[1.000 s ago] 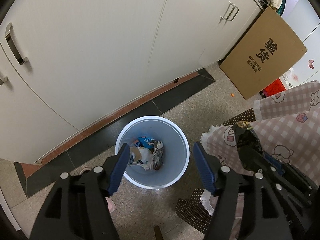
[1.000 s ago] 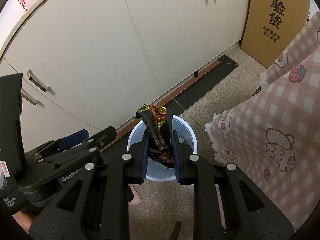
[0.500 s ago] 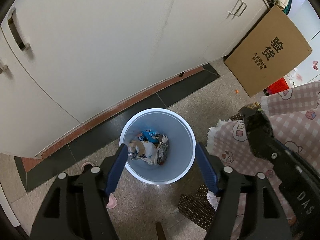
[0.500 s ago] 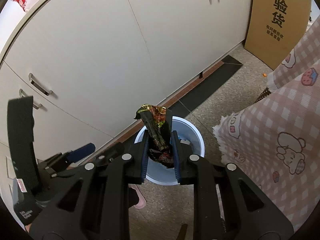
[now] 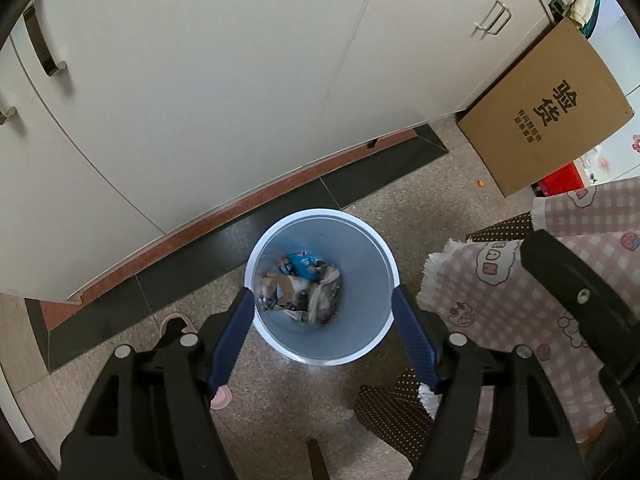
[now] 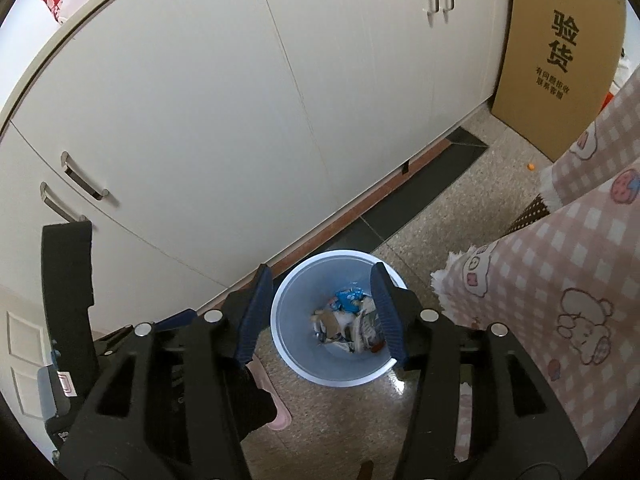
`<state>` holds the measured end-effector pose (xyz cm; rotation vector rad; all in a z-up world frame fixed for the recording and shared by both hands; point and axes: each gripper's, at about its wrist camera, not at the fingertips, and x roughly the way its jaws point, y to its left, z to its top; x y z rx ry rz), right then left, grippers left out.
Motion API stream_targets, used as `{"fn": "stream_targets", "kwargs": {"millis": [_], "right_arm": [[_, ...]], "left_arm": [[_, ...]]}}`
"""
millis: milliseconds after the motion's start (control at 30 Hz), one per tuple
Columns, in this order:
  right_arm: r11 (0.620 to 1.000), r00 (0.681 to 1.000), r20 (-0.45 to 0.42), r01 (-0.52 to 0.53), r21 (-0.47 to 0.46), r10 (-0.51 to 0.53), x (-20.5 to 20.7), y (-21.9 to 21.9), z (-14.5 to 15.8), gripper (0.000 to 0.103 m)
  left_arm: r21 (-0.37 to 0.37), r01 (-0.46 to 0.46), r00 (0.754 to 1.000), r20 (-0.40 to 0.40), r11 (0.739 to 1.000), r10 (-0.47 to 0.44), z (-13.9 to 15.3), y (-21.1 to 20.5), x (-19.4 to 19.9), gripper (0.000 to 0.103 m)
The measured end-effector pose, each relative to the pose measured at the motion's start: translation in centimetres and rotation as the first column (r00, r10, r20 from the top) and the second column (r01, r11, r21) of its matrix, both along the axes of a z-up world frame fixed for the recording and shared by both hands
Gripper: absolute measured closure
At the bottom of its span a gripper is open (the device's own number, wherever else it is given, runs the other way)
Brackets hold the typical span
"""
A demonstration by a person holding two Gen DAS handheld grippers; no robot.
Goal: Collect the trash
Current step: 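Open both tools to drop the dark wrapper and blue strip into the wastebasket, then move both tools back over the table toward the red-white wrappers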
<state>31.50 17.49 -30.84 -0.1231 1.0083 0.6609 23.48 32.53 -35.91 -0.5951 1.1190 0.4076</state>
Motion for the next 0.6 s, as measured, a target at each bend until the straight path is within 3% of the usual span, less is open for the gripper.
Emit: {"fn": "stream_targets", "kwargs": {"millis": [333, 600], "right_arm": [[0.998, 0.996, 0.075, 0.036, 0.044, -0.039, -0.7, -3.2, 5.0, 0.051], [0.983, 0.978, 0.195, 0.043, 0.177, -0.077, -2.7, -8.0, 13.5, 0.047]], "left_arm": [[0.046, 0.014, 0.998, 0.067, 0.999, -0.017, 4.9, -1.9, -0.5, 0.033], [0.142, 0.019, 0.972, 0.229, 0.99, -0.052, 14.5, -6.2, -1.6, 0.03]]}}
